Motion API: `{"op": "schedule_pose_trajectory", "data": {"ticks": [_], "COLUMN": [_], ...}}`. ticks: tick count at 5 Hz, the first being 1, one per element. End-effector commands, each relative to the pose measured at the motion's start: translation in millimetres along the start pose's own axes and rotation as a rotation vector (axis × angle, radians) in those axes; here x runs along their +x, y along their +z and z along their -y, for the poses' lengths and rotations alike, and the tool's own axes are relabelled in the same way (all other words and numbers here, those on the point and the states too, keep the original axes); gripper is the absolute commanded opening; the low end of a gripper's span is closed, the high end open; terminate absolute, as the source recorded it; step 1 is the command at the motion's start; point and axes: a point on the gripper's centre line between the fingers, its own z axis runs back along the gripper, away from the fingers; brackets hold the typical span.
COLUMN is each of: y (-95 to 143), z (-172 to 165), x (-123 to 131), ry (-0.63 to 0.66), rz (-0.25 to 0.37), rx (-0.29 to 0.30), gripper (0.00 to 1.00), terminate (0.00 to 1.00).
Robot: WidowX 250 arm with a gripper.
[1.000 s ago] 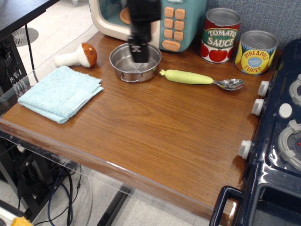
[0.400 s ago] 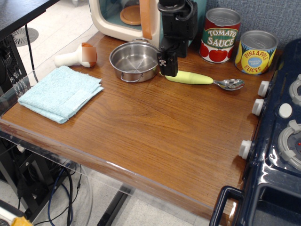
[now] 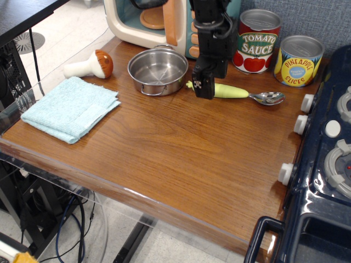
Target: Put the spoon next to the cloth
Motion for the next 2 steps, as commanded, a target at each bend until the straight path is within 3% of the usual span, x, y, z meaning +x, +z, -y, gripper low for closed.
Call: {"op": "schedule_pose_trajectory", "data": {"ticks": [1, 2], "y": [7.3, 7.7], "z": [2.0, 2.6], "x": [6.1, 6.1], "ry": [-0.015, -0.009], "rz": [0.009, 0.008], "rx": [0.044, 0.061], "gripper": [1.0, 0.0], "terminate": [0.0, 0.0]}}
